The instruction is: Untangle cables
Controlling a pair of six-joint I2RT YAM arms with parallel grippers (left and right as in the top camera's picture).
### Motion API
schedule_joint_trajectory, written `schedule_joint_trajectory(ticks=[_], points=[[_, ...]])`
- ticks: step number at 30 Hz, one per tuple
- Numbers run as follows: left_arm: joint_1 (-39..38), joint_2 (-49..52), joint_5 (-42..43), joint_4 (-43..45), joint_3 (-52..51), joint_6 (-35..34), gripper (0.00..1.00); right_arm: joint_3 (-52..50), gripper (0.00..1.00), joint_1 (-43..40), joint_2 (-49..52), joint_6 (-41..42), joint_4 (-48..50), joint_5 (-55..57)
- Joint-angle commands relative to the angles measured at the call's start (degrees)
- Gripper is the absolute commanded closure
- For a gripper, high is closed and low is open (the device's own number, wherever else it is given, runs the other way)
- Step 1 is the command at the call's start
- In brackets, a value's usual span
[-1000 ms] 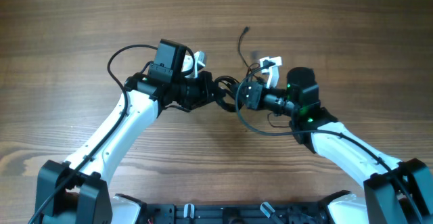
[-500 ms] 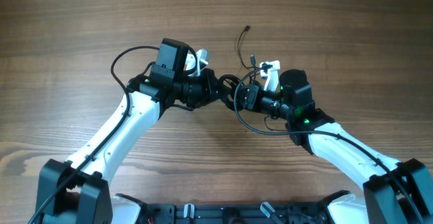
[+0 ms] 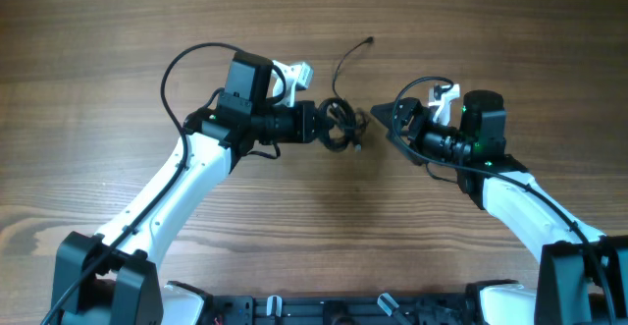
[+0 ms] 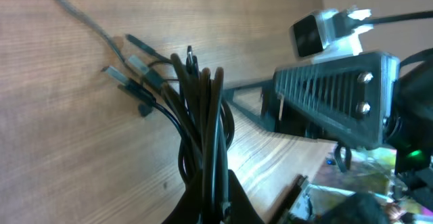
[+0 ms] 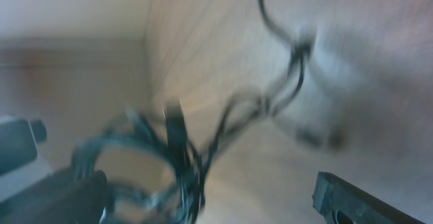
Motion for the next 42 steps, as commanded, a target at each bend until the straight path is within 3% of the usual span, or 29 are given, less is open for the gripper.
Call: schedule_joint_trajectory(ticks=[1,5,11,14,18,23,28,32,42], points=[[-0.20,-0.44,0.09,5.29,1.03,0.90,0.96,0.15,0.00,1.62,0.31,9.64,-0.59,-10.56],[-0.20,-0.44,0.04,6.91,1.03,-6.19,0.96,0.15,0.03,4.09,0.31,15.56,-1.01,-10.86],[-0.42,-0.44,-0.09,7.80,1.03,-16.44,0.96,0.15,0.22,7.61,0.31,23.50,-0.98,-3.67],[-2.19,-0.44,-0.09,8.96,1.03,-17.25,0.96,0.15,0.33,9.68,0.31,27.21,-0.83,-0.98],[-5.40,-0.44,-0.09,10.34,1.03,-17.25,0.96,0.15,0.39,10.97,0.33,27.36,-0.85,4.20],[-6.84,-0.44,-0.11,10.27,1.03,-17.20,0.96,0.15,0.40,10.95,0.33,31.74,-0.70,5.88],[-6.40,-0.44,-4.39,8.90,1.03,-16.90,0.96,0.15,0.41,10.21,0.33,30.99,-0.98,4.15],[-6.32,-0.44,-6.56,6.51,1.03,-11.96,0.96,0.15,0.41,9.70,0.31,29.73,-0.98,3.52],[-6.25,-0.44,-11.13,3.06,1.03,-11.96,0.96,0.15,0.40,9.66,0.33,29.75,-0.70,3.54]])
